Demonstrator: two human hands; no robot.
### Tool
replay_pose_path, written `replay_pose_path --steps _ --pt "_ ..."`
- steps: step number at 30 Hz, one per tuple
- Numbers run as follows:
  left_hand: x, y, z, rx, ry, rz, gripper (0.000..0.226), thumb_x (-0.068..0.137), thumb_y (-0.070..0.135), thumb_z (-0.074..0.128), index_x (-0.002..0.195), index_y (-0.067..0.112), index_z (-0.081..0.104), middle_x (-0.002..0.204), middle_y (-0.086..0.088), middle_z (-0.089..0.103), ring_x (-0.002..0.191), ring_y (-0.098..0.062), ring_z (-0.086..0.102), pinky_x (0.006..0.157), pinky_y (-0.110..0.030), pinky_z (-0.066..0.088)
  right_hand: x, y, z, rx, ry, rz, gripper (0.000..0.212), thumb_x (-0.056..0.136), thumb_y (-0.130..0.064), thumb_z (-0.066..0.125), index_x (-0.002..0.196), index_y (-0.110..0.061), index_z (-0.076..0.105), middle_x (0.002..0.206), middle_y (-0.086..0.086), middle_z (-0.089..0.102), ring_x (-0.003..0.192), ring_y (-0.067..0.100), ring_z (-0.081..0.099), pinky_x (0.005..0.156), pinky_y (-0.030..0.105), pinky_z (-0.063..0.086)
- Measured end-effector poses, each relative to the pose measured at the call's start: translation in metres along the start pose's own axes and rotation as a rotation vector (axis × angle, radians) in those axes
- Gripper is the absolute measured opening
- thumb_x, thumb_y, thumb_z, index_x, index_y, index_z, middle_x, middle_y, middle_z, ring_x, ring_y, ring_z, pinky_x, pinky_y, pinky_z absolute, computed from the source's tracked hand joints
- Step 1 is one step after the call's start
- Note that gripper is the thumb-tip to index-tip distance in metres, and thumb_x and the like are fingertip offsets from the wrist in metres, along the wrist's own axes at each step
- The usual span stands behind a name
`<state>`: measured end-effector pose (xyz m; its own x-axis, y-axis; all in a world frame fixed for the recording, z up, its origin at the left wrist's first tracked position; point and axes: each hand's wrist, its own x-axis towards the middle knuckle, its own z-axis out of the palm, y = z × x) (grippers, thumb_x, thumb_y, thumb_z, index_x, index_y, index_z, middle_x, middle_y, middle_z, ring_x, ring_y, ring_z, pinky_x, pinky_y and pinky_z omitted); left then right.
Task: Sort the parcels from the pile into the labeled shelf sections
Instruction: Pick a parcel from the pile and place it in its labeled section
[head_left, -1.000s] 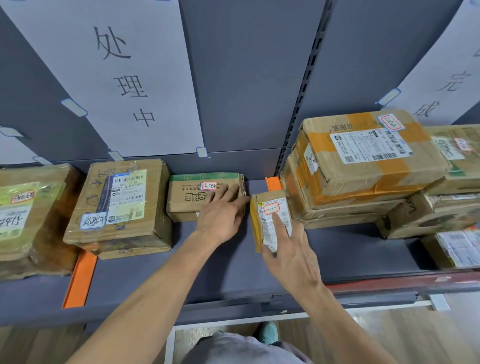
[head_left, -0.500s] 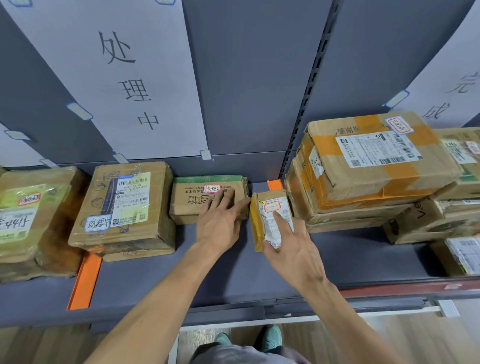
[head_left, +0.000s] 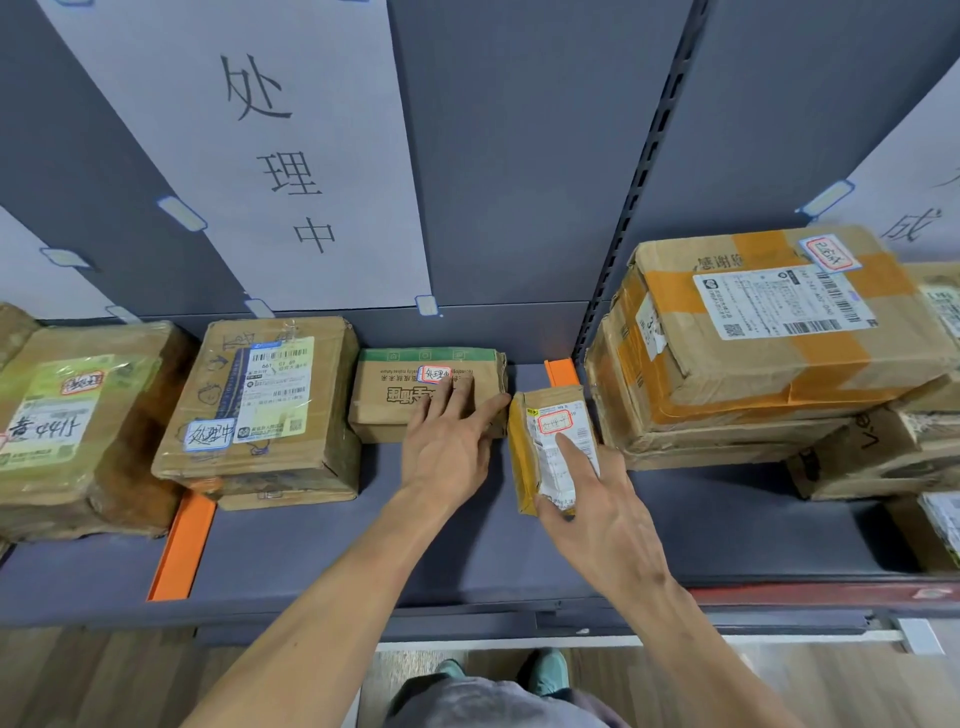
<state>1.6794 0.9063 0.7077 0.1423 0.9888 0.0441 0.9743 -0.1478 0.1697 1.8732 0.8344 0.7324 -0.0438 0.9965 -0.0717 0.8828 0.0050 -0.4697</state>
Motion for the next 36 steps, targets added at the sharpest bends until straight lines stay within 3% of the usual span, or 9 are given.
replay_pose_path --steps 9,17,26,30,36 --pt "-0.002 -0.004 0.004 -0.020 -0.035 0.030 0.072 0.099 0.035 0.055 0.160 0.049 0.019 0.172 -0.007 0.014 0.159 -0.031 0.007 0.128 -0.048 0.010 -0.004 0.000 -0.005 0.011 0.025 -0.010 0.074 0.089 -0.044 0.066 0.154 -0.028 0.035 0.140 0.007 0.043 0.117 0.028 0.056 0.082 0.041 0.058" --pt "0.000 -0.001 0.002 -0.036 -0.060 0.014 0.070 0.099 0.035 0.055 0.159 0.049 0.020 0.172 -0.007 0.012 0.159 -0.031 0.004 0.127 -0.047 0.005 0.005 0.013 0.003 0.000 -0.046 -0.030 0.076 0.092 -0.039 0.065 0.158 -0.026 0.029 0.146 0.007 0.035 0.131 0.028 0.046 0.093 0.041 0.056" --pt "0.002 -0.002 0.001 -0.045 -0.100 0.012 0.074 0.098 0.037 0.055 0.160 0.049 0.016 0.173 -0.008 0.008 0.159 -0.031 0.002 0.127 -0.047 0.003 0.036 0.004 0.014 -0.084 -0.051 0.004 0.075 0.096 -0.047 0.058 0.159 -0.025 0.023 0.149 0.012 0.029 0.133 0.034 0.042 0.091 0.045 0.055" --pt "0.002 -0.003 0.002 -0.044 -0.121 0.015 0.076 0.098 0.038 0.055 0.160 0.049 0.013 0.173 -0.009 0.005 0.159 -0.031 -0.001 0.127 -0.048 0.002 0.052 -0.002 0.015 -0.125 -0.042 0.007 0.074 0.098 -0.047 0.055 0.160 -0.025 0.021 0.147 0.016 0.029 0.127 0.037 0.047 0.095 0.044 0.051" --pt "0.002 -0.003 0.003 -0.047 -0.133 0.011 0.076 0.099 0.039 0.054 0.160 0.049 0.012 0.173 -0.009 0.002 0.159 -0.033 -0.002 0.127 -0.048 0.000 0.080 -0.010 0.017 -0.220 -0.054 -0.010 0.077 0.099 -0.054 0.051 0.161 -0.024 0.016 0.143 0.017 0.030 0.112 0.034 0.058 0.088 0.036 0.053"
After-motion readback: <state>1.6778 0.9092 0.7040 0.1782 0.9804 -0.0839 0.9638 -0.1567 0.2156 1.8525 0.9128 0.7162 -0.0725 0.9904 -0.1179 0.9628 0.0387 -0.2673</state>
